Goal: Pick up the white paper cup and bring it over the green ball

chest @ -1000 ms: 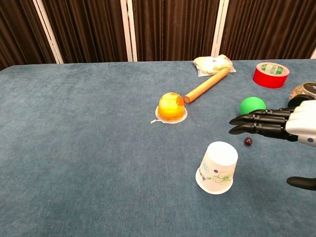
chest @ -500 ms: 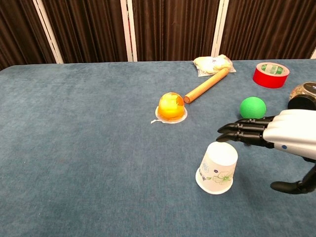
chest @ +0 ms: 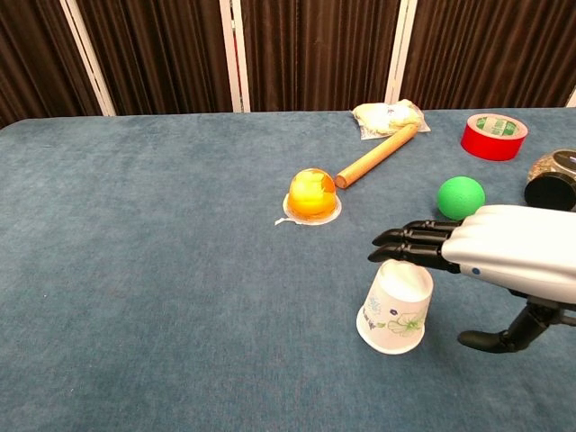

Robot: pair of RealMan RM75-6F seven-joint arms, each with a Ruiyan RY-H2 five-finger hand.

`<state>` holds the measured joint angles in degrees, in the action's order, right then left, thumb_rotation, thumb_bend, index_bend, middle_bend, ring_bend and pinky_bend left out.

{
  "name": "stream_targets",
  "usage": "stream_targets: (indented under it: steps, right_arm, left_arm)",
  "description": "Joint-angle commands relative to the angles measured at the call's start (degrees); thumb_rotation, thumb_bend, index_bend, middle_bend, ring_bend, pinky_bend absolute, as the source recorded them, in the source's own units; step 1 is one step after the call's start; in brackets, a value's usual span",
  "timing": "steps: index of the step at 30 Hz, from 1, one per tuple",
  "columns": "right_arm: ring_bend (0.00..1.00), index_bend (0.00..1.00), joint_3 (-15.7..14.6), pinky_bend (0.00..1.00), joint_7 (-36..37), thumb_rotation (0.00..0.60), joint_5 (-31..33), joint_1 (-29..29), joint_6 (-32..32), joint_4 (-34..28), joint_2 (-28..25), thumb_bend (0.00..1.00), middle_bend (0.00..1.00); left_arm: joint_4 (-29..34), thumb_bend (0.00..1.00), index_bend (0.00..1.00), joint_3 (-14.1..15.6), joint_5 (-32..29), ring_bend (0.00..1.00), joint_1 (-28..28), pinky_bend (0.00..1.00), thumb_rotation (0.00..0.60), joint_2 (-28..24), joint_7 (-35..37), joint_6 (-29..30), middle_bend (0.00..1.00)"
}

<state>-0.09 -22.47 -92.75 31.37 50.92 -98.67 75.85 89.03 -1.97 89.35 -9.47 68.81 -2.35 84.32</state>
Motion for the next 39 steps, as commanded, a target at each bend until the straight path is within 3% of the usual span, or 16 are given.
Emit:
stream_targets:
  steps: [1, 6, 11, 28, 39]
  right_arm:
    - [0.15, 0.05, -0.1, 0.37, -0.4, 0.6, 0.5, 0.0, 0.3, 0.5, 0.8, 0.43, 0.07]
    - [0.35, 0.27, -0.5, 0.49, -0.4, 0.6, 0.2, 0.1, 1.4, 1.3, 1.9, 0.52, 0.28]
    - [0.39, 0.38, -0.7, 0.5, -0.1, 0.6, 0.1, 0.3, 2.0, 0.9, 1.9, 0.55, 0.33]
    - [0.39, 0.38, 0.8, 0.5, -2.0, 0.6, 2.0, 0.3, 5.0, -0.8, -1.1, 0.55, 0.33]
    - [0.39, 0.38, 3.1, 0.5, -2.3, 0.6, 8.1, -0.7, 6.9, 3.6, -1.6, 0.55, 0.33]
  left_arm:
    - [0.0, 0.02, 0.0, 0.0, 0.0, 0.0, 0.0, 0.0, 0.6, 0.0, 0.0, 0.0, 0.0]
    - [0.1, 0.02, 0.0, 0.0, 0.0, 0.0, 0.0, 0.0, 0.6, 0.0, 0.0, -0.1, 0.0]
    - [0.1, 0.02, 0.0, 0.0, -0.1, 0.0, 0.0, 0.0, 0.6, 0.0, 0.0, -0.1, 0.0]
    - [0.1, 0.02, 0.0, 0.0, -0.1, 0.0, 0.0, 0.0, 0.6, 0.0, 0.0, 0.0, 0.0]
    - [0.2, 0.02, 0.0, 0.1, -0.2, 0.0, 0.0, 0.0, 0.6, 0.0, -0.1, -0.1, 0.0]
